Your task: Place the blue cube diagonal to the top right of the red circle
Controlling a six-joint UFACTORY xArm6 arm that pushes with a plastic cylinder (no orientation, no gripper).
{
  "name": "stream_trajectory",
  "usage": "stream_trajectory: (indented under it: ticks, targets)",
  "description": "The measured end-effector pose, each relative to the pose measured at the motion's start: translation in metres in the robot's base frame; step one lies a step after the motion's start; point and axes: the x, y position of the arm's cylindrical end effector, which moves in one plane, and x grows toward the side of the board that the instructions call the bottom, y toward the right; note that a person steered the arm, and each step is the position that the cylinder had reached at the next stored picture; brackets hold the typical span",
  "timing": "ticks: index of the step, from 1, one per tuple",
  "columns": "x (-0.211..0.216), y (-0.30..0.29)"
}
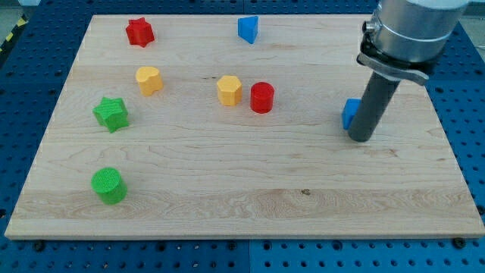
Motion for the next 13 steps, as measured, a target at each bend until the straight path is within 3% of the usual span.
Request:
stream_trajectory:
  ticks: [3, 6, 12, 13]
  targets:
    - [-0.058, -0.009]
    - [-0.061, -0.009]
    - [-0.11, 0.007]
    - [-0.072, 0.009]
